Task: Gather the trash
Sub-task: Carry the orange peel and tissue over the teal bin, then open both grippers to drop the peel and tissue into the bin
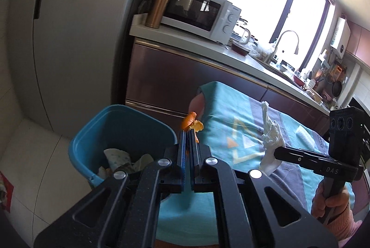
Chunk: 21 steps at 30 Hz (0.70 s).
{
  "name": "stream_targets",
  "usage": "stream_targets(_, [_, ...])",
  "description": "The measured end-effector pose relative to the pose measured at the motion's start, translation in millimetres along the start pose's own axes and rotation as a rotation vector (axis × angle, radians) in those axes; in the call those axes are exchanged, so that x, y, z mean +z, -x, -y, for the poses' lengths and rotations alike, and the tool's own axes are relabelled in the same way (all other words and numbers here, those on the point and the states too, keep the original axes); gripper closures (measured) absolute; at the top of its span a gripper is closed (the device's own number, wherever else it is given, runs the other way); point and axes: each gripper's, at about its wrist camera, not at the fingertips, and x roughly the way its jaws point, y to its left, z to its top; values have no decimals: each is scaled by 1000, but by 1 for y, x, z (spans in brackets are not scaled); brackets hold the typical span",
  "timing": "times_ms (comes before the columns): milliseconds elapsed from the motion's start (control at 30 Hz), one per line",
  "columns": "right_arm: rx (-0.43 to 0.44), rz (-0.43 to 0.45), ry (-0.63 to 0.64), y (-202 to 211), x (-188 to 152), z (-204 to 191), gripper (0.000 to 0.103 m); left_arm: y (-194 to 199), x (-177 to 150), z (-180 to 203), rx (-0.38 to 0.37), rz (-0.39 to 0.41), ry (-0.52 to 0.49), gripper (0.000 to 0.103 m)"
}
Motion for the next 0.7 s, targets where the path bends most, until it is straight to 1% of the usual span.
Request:
stream_targets(133, [46,-50,34,-32,14,-19,95,-1,-2,-33,51,-9,43,100])
stream_targets(300, [86,-116,48,-73,23,-36,95,-14,-6,-62,100,-36,77,100])
stream_targets(533, [75,-200,45,-121,26,-48,95,-40,-15,-84,141,-83,110,100])
stream_targets(700, [44,-263,38,-149,23,-48,94,-55,-20,-94,144,-109,138,100])
